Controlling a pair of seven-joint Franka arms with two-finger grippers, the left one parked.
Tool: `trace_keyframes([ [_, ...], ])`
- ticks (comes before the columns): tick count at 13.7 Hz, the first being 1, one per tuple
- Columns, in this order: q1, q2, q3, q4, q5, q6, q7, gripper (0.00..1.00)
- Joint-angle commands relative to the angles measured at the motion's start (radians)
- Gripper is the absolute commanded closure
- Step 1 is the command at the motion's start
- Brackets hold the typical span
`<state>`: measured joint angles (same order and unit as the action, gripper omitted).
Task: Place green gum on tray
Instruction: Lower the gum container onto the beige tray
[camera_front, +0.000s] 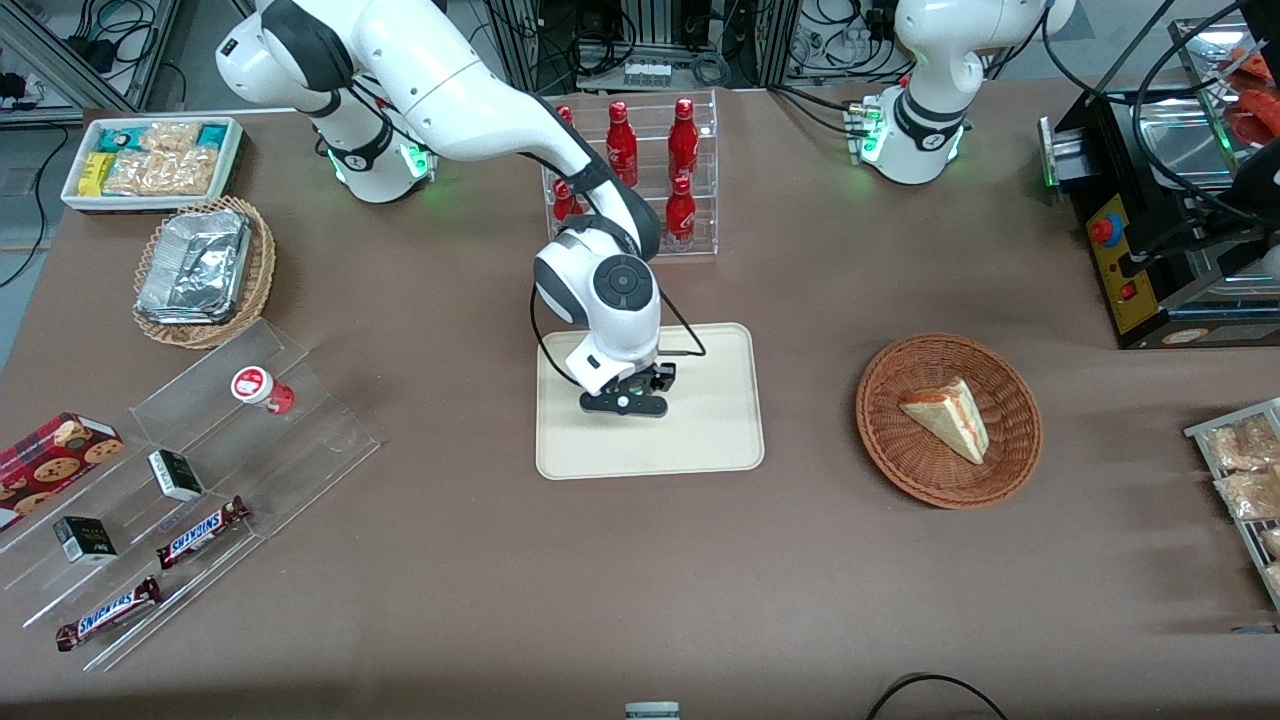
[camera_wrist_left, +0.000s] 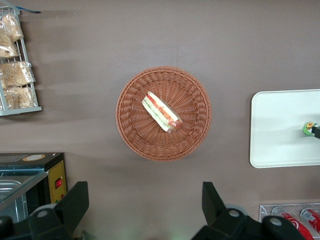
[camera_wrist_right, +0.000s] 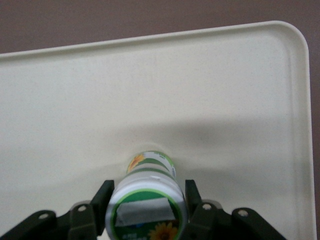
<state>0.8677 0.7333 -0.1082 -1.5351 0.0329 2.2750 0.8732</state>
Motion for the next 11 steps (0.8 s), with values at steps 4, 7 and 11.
trace_keyframes([
  [4, 0.01, 0.026, -0.011, 0.032, -0.011, 0.0, -0.031, 0.0],
  [7, 0.011, 0.017, -0.011, 0.033, -0.013, -0.003, -0.036, 0.0],
  [11, 0.008, -0.009, -0.011, 0.032, -0.016, -0.02, -0.06, 0.0],
])
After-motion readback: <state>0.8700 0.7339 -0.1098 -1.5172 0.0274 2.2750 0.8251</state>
